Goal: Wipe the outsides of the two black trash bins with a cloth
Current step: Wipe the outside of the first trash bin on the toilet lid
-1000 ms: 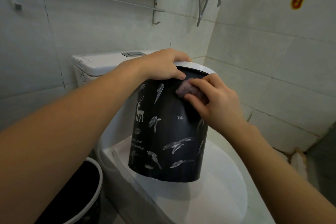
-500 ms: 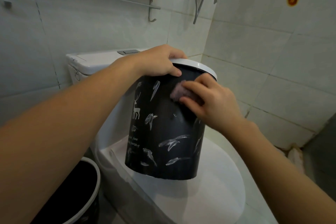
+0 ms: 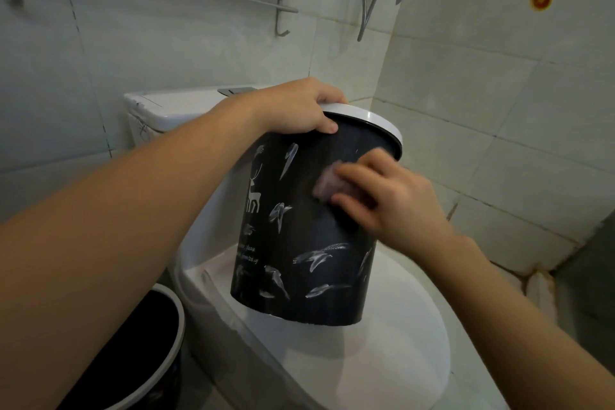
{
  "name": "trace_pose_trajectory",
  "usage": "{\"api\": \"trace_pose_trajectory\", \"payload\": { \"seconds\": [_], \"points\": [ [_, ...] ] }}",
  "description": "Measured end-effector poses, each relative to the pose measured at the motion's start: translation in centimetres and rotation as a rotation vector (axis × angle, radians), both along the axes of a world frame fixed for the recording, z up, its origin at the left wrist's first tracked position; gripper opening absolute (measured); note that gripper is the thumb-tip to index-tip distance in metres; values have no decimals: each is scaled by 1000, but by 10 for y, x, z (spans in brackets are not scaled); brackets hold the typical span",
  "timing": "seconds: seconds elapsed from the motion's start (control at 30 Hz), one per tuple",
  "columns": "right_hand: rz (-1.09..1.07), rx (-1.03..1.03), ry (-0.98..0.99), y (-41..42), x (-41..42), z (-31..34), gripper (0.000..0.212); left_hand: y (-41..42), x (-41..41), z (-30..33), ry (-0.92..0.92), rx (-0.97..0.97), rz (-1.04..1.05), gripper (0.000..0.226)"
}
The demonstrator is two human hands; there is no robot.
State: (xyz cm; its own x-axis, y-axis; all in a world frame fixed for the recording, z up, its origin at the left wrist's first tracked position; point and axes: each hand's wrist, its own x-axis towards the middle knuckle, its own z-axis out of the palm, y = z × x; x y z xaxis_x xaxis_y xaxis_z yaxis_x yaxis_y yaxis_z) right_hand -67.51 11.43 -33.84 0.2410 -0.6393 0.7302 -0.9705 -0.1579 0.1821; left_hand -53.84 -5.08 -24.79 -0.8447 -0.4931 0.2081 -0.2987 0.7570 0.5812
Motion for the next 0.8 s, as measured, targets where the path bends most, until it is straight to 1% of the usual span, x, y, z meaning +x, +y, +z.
{"api": "trace_pose_trajectory", "payload": {
  "seconds": [0.1,0.17,0.23,0.37,0.47,0.57,0.63,0.8],
  "points": [
    [-127,-74,-150,-10,-6,13,38,0,-1,0,-1,-6,-1,28],
    [-138,-83,-176,-11,-4,11,38,0,0,0,4,-4,-9,28],
    [-72,-58,-152,-4,2,-1,37,-1,2,0,12,3,-16,29],
    [80,95,-48,14,3,-19,39,-2,4,0,1,1,-18,29],
    [69,66,6,14,-1,-17,37,-1,3,0,9,2,-14,30],
    [-20,-20,-68,11,2,-12,36,-1,2,0,7,12,-9,28],
    [-27,-20,-82,13,7,-17,36,-2,1,0,9,9,-7,27],
    [120,183,91,36,25,-48,30,-3,1,-1,3,-4,-6,26]
  ]
}}
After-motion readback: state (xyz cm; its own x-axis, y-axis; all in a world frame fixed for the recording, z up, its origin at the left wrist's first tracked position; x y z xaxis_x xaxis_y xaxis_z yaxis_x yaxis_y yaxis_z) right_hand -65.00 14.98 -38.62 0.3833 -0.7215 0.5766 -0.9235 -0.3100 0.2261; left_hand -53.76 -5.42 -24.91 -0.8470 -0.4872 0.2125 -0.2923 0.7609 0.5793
